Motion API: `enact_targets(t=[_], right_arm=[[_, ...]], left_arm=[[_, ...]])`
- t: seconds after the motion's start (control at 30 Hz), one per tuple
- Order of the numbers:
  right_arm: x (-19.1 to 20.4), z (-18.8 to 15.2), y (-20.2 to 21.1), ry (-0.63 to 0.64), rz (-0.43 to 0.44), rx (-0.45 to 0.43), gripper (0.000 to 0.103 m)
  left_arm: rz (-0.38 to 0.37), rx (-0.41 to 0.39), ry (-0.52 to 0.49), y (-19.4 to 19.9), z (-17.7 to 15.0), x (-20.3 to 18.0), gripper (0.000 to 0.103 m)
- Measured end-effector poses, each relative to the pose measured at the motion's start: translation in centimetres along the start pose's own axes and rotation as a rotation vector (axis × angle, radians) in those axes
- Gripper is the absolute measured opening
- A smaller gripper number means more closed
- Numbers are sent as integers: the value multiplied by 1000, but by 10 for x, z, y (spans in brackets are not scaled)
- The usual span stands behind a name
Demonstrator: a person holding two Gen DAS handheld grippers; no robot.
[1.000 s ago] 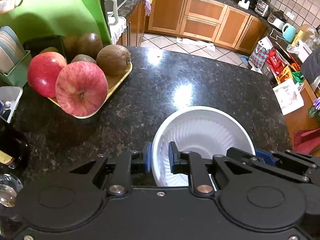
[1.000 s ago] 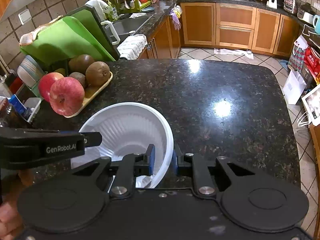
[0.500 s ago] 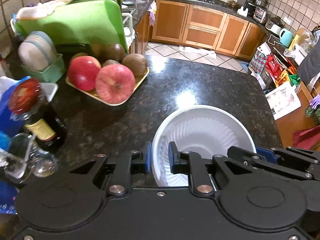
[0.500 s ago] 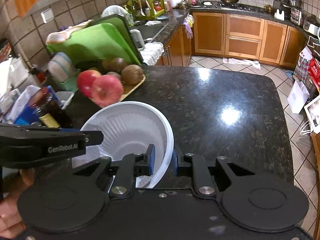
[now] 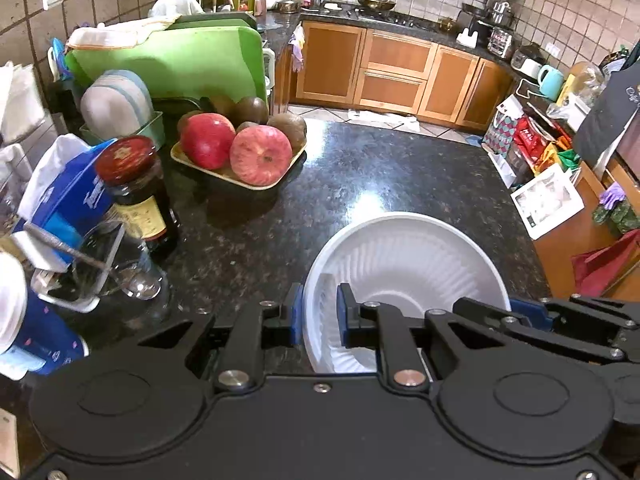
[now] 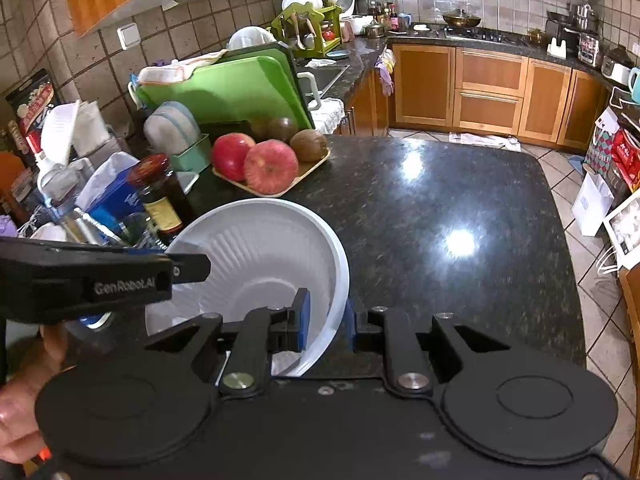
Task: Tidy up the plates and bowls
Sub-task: 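Lift the nested white bowls with both tools and turn toward the plates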
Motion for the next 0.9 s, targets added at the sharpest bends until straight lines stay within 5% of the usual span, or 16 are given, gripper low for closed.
enact_targets(t=[0.5, 0.9], right_arm=[[-9, -60, 77, -135, -75, -45, 21], [-58, -113, 105, -210, -224, 9, 22]], left_arm=[[-140, 3, -194, 43, -35, -33, 23], [-282, 114, -315, 27, -67, -91, 23]])
Point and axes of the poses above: each gripper's, at about its wrist camera, not at the fingertips, and y roughly against the way its jaws point, x to its left, z to its top, the point moved 3 cm from there along -y, roughly the way its jaws point, and after that the axes turned 9 degrees about -z, right-handed, at the moved point
